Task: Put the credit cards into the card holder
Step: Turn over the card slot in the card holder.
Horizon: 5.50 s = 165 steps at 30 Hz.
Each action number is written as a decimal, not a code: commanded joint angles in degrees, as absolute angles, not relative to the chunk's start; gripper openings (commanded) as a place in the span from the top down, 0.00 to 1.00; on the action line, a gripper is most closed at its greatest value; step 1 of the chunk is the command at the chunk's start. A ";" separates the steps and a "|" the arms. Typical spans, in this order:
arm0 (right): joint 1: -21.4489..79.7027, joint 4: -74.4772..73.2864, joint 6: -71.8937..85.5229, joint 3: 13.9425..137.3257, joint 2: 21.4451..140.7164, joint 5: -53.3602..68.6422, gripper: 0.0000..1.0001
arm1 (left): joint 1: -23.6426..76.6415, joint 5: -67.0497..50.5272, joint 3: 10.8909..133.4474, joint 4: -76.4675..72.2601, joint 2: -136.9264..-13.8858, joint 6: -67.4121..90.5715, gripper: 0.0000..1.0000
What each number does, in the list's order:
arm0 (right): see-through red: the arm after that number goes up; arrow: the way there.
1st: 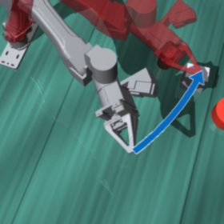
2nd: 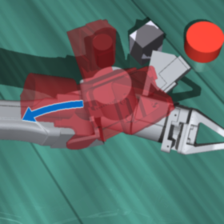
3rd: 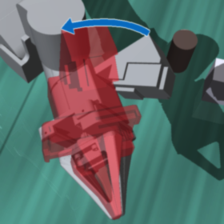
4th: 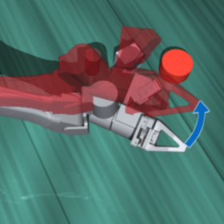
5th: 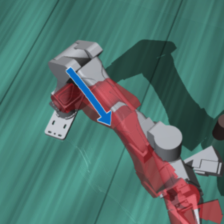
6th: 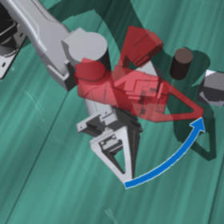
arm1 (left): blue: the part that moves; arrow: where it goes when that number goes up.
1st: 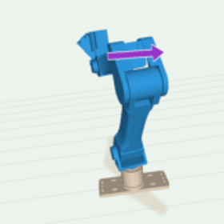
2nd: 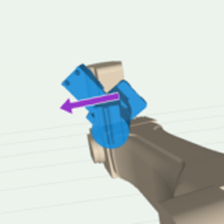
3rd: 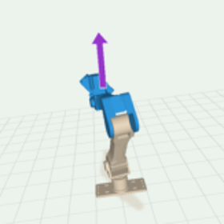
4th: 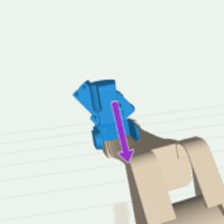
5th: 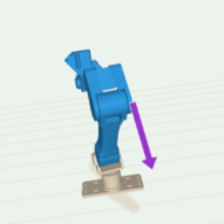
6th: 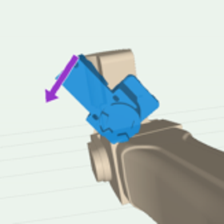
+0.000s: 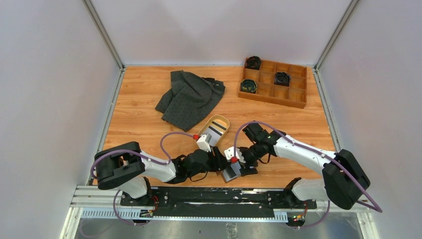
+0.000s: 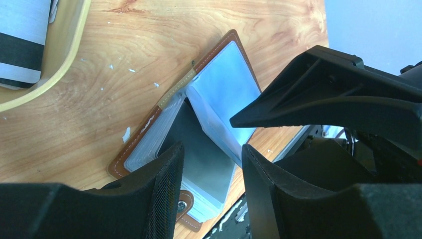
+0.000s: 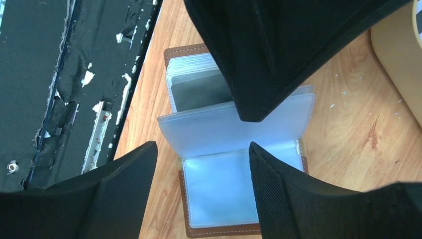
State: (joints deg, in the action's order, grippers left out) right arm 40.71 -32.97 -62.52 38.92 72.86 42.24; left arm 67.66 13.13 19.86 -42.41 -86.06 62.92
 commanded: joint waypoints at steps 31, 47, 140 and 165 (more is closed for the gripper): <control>38.97 -29.31 -48.42 42.22 73.30 31.12 0.35 | 67.07 13.14 17.08 -45.27 -86.13 62.69 0.51; 37.05 -30.65 -43.95 44.48 77.20 32.05 0.38 | 66.55 11.59 16.86 -46.82 -88.10 63.86 0.54; 37.21 -32.89 -30.42 54.87 94.21 46.60 0.77 | 62.64 8.18 14.06 -34.16 -78.50 62.86 0.68; 43.94 -44.66 -41.54 61.02 94.13 47.34 0.77 | 62.58 8.06 5.58 -27.33 -50.85 55.63 0.58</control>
State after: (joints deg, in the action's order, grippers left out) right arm 43.29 -39.57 -37.12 59.20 95.48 43.53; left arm 63.00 8.25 6.07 -28.40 -51.44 57.36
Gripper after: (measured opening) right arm 0.231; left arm 0.415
